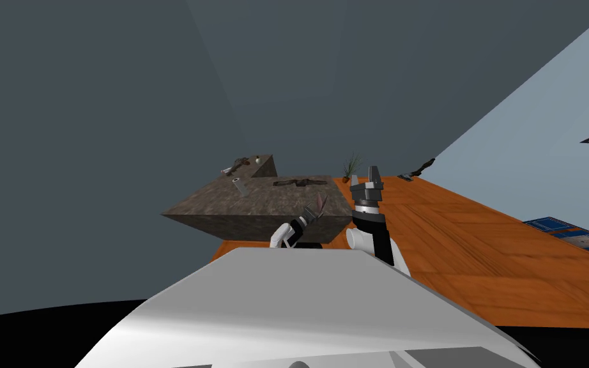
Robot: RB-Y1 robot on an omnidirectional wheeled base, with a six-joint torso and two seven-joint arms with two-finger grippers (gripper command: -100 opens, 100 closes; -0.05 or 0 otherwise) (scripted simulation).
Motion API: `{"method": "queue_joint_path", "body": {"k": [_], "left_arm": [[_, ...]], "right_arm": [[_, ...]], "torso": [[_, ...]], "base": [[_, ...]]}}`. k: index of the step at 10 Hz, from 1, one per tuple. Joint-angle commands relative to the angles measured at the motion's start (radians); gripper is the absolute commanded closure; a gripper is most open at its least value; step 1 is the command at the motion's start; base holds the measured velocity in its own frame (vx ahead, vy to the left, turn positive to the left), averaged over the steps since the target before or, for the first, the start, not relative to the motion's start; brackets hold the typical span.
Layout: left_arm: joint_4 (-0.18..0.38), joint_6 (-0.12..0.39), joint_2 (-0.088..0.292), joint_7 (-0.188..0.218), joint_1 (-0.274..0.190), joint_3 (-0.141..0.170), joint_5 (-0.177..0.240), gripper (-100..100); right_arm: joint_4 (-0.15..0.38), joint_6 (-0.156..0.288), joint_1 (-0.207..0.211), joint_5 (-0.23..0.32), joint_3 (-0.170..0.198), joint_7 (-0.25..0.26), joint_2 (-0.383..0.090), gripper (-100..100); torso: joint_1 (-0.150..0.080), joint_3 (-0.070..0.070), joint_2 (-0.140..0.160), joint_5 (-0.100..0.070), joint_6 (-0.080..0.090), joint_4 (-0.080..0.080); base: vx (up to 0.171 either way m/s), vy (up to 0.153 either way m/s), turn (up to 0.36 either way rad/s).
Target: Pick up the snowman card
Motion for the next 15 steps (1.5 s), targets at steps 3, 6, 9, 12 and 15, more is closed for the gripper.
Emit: {"method": "queue_joint_path", "body": {"k": [3,6,9,12,15], "left_arm": [[0.025,0.0,-0.081,-0.011,-0.021,-0.009,-0.022,-100],[-0.007,-0.001,-0.023,0.011,-0.008,0.032,0.007,-100],[-0.026,-0.016,0.018,0.018,0.01,0.083,0.036,-100],[-0.064,-0.046,0.099,0.032,0.046,0.165,0.093,-100],[-0.083,-0.061,0.14,0.038,0.064,0.233,0.121,-100]], "right_arm": [[0.0,0.0,0.0,0.0,0.0,0.0,0.0,0],[0.0,0.0,0.0,0.0,0.0,0.0,0.0,0],[0.0,0.0,0.0,0.0,0.0,0.0,0.0,0],[0.0,0.0,0.0,0.0,0.0,0.0,0.0,0],[0.0,0.0,0.0,0.0,0.0,0.0,0.0,0]], "torso": [[-0.001,0.001,0.001,0.0,0.0,0.0],[-0.001,0.002,0.003,0.0,0.0,0.001],[-0.008,0.004,0.007,-0.002,0.001,0.001],[-0.005,0.004,0.006,-0.001,0.0,0.001],[-0.007,0.004,0.006,-0.002,0.001,0.001]], "base": [[0.031,0.013,-0.002],[-0.007,-0.021,-0.159],[-0.044,-0.096,-0.135],[-0.037,-0.085,-0.238],[-0.03,-0.085,-0.189]]}}
